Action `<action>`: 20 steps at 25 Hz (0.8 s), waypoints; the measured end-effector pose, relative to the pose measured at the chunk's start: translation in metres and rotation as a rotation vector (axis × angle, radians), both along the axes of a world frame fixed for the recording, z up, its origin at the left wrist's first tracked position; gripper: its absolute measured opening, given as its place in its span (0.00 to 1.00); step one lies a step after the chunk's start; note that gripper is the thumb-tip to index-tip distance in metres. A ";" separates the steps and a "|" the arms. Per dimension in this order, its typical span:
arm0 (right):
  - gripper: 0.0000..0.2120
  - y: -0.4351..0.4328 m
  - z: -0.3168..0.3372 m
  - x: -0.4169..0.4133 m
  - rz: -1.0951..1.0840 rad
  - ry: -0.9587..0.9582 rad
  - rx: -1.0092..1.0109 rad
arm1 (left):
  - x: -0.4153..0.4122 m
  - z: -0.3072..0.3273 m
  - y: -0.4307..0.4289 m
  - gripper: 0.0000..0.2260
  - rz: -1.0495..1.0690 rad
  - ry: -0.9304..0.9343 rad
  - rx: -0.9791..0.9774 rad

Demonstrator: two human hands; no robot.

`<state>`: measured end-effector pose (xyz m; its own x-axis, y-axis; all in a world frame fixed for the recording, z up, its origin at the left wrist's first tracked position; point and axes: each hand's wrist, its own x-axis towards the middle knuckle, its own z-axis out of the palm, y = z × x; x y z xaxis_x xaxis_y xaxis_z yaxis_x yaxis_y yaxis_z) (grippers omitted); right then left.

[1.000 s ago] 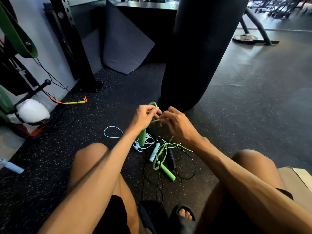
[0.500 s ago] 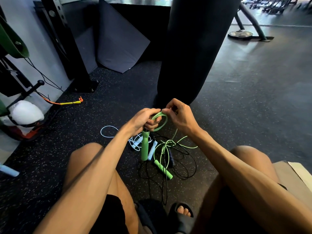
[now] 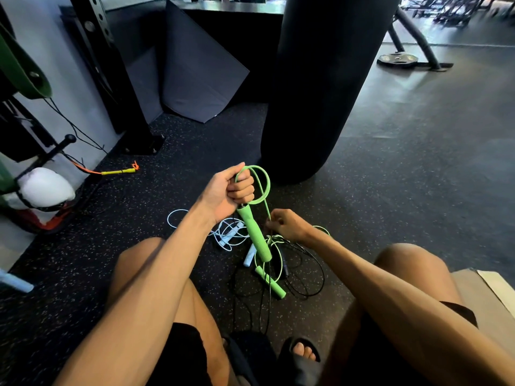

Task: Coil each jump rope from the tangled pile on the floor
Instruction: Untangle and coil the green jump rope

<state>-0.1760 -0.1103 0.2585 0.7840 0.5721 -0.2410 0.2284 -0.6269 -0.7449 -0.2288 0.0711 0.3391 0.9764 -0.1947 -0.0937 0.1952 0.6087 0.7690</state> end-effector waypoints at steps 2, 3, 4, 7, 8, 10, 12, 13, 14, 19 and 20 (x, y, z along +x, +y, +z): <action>0.09 0.002 0.013 -0.005 -0.026 0.063 0.052 | 0.001 -0.001 0.002 0.17 0.077 -0.023 -0.064; 0.08 0.002 0.023 -0.008 -0.063 0.152 0.137 | 0.002 -0.001 0.005 0.17 0.120 -0.029 -0.088; 0.07 0.000 0.033 -0.012 -0.083 0.256 0.208 | 0.003 0.000 0.008 0.17 0.158 -0.032 -0.103; 0.08 -0.008 0.060 -0.017 0.007 0.419 0.298 | 0.003 0.003 0.018 0.16 0.247 -0.028 -0.116; 0.08 -0.011 0.066 -0.016 0.045 0.422 0.307 | 0.003 0.003 0.020 0.16 0.265 -0.022 -0.114; 0.09 -0.014 0.071 -0.013 0.083 0.409 0.328 | 0.002 0.003 0.020 0.16 0.285 -0.012 -0.113; 0.11 -0.016 0.071 -0.013 0.075 0.369 0.337 | 0.003 0.002 0.021 0.17 0.311 -0.009 -0.125; 0.12 -0.016 0.068 -0.013 0.064 0.348 0.334 | 0.003 0.003 0.022 0.17 0.326 -0.011 -0.136; 0.13 -0.016 0.064 -0.013 0.056 0.333 0.318 | 0.003 0.003 0.023 0.17 0.339 -0.013 -0.147; 0.08 -0.015 0.030 -0.010 0.167 0.212 -0.031 | 0.002 0.003 0.023 0.17 0.374 -0.033 -0.163; 0.07 -0.015 0.022 -0.010 0.199 0.175 -0.119 | 0.002 0.002 0.024 0.17 0.385 -0.041 -0.165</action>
